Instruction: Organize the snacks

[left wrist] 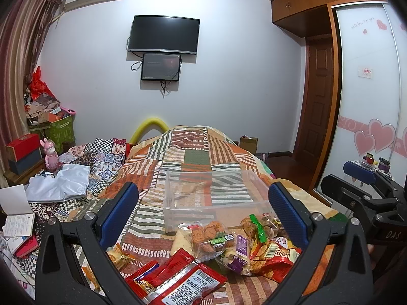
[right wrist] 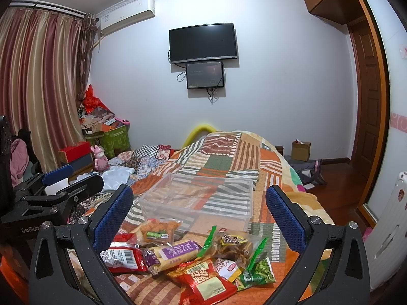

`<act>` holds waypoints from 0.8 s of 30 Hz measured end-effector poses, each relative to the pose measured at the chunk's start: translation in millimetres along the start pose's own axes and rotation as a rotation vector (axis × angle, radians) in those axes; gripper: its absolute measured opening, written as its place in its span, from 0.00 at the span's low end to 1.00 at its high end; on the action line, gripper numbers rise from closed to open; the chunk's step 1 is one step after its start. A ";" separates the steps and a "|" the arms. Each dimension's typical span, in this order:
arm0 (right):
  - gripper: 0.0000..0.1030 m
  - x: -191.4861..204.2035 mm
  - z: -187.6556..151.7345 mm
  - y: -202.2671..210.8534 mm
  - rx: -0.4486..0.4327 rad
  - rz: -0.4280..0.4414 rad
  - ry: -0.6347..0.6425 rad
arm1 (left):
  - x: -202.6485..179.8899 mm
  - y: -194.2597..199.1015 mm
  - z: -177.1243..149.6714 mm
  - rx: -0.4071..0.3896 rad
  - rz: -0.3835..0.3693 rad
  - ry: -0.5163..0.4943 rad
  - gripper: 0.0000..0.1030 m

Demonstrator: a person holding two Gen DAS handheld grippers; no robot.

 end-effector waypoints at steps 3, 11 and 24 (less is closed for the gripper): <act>1.00 0.5 -0.2 0.5 0.001 0.000 0.001 | -0.8 -1.6 0.0 0.005 -0.002 0.000 1.00; 1.00 -4.2 -5.6 -6.3 0.016 -0.007 -0.002 | 0.8 -11.2 -3.6 0.043 -0.019 -0.005 1.00; 1.00 -35.1 -37.1 -50.3 0.167 -0.079 -0.008 | 23.0 -73.3 -36.7 0.270 -0.041 0.042 1.00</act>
Point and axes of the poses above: each gripper's, at about its wrist camera, not at the fingertips, and y roughly against the way its jaws point, x to its left, z to its top, the point moved 3 cm from there along -y, roughly the way its jaws point, and after that the axes turned 11 degrees about -z, right-handed, at the moved point
